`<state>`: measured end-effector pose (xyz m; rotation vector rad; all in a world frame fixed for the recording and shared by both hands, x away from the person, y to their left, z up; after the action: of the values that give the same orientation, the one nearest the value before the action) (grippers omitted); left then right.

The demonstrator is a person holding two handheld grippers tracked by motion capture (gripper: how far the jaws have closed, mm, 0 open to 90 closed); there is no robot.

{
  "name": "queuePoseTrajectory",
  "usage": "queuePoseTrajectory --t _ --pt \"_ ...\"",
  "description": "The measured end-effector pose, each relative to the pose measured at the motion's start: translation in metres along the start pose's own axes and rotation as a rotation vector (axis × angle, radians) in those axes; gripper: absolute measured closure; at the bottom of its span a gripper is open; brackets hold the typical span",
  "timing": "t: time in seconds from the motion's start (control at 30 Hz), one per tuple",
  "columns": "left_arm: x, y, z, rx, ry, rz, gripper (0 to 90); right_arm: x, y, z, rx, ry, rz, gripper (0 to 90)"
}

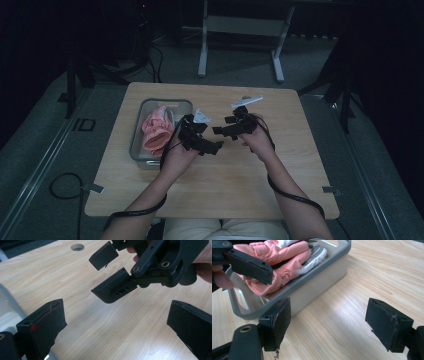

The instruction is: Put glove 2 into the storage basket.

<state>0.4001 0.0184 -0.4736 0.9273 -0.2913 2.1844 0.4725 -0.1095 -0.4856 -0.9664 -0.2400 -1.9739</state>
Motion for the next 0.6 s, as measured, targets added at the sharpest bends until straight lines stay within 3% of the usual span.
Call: queuePoseTrajectory --t 0.23,0.6 --pt "-0.012 0.016 -0.006 -0.027 -0.008 -0.022 1.2 0.001 0.012 -0.028 -0.015 -0.008 -0.009 20.8" --pt "-0.029 0.035 -0.021 -0.067 -0.024 -0.058 1.2 -0.001 0.018 -0.061 0.001 -0.016 -0.025 20.0"
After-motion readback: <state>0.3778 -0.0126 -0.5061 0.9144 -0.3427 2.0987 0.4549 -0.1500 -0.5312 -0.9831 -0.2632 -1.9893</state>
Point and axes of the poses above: each handheld gripper's, and its own axes: x roughly backward along the jaws, z roughly out of its top, y roughly to its right, the point moved 5 cm from there along -x, roughly forward along the jaws, and after that the axes turned 7 degrees about -y, right-handed, at the moved point
